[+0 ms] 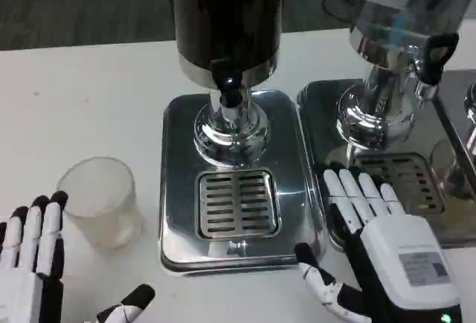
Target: Grasp the cup under the faucet to collect the drink, then remove the cup.
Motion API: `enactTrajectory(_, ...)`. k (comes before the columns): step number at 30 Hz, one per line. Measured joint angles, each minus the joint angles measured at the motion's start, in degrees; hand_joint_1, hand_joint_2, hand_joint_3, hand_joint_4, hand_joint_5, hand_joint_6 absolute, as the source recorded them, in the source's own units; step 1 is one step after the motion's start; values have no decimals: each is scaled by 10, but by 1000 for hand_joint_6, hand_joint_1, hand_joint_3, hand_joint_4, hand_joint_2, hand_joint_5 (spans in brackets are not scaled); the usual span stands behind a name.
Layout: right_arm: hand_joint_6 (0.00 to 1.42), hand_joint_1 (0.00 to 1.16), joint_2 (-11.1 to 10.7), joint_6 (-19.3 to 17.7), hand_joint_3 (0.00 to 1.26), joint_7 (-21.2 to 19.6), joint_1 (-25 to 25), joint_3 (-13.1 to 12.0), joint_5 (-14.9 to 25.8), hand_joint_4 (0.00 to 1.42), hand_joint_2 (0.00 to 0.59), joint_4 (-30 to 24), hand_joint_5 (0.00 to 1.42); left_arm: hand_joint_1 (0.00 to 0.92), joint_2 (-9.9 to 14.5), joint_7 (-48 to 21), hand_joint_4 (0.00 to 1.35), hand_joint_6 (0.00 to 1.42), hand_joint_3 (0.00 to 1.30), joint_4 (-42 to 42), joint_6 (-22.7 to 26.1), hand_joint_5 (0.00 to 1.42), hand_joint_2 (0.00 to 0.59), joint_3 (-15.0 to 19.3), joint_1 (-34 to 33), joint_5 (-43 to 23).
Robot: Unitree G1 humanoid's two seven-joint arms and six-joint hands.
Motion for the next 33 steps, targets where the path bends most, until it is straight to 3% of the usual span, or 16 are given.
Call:
enactTrajectory(10, 0, 276, 1, 0, 0, 3, -1, 0, 1, 0, 409, 0, 0, 0, -2, -1, 0, 0, 0, 0, 0, 0, 34, 0, -1, -10)
enactTrajectory(17, 0, 276, 1, 0, 0, 8, -4, -1, 9, 0, 409, 2, 0, 0, 4, -80, 0, 0, 0, 12, -26, 0, 0, 11, -41, -137)
enactTrajectory(24, 0, 276, 5, 4, 0, 9, -7, 4, 3, 0, 409, 3, 0, 0, 19, -96, 0, 0, 0, 25, -36, 0, 0, 31, -97, -138)
enactTrajectory(28, 0, 276, 10, 12, 0, 9, 2, 6, -3, 0, 409, 3, 0, 0, 19, -93, 0, 0, 0, 56, -45, 0, 0, 44, -108, -142)
enactTrajectory(33, 0, 276, 20, 17, 0, 9, 3, 11, -8, 0, 409, 3, 0, 0, 20, -92, 0, 0, 0, 122, -92, 0, 0, 53, -140, -191)
